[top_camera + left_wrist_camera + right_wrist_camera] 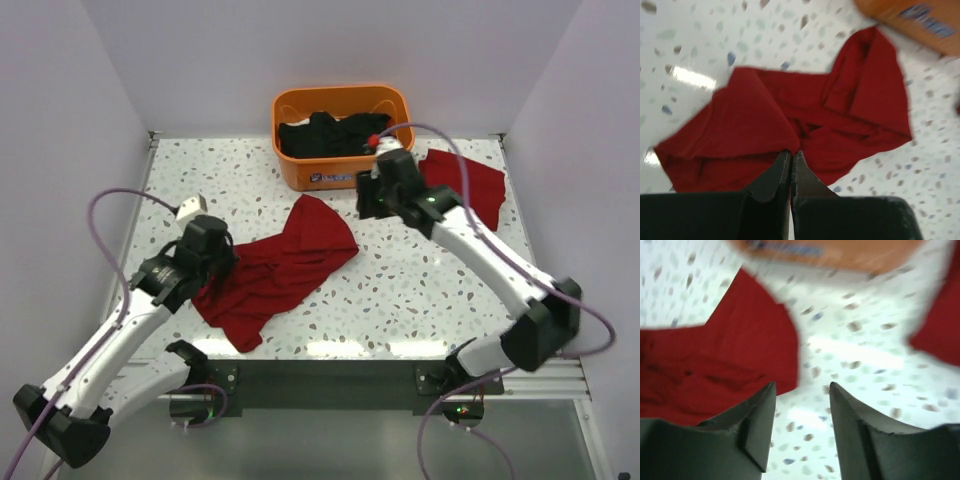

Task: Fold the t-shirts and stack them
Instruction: Flatten the tshirt out

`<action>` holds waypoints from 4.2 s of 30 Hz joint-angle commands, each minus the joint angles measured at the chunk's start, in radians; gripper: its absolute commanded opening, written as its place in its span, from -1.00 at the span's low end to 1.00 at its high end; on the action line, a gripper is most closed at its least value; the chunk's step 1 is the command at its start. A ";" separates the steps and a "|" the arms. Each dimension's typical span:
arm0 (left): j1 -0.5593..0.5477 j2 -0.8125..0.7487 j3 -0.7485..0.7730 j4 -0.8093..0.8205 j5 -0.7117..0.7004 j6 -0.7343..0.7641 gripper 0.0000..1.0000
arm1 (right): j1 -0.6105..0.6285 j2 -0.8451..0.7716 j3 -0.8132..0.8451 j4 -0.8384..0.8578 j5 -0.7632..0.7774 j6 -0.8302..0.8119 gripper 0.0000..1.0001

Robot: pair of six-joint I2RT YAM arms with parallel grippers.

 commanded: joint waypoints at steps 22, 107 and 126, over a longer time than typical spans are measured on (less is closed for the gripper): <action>0.007 -0.071 -0.296 -0.102 0.043 -0.151 -1.00 | 0.372 0.942 0.563 -0.169 0.341 0.052 0.59; 0.277 0.600 0.101 0.219 -0.089 0.165 -1.00 | -0.263 0.379 0.098 -0.132 0.332 0.024 -0.10; 0.288 0.487 -0.135 0.299 0.046 0.172 -1.00 | 0.177 -0.135 -0.477 -0.377 -0.063 0.335 0.87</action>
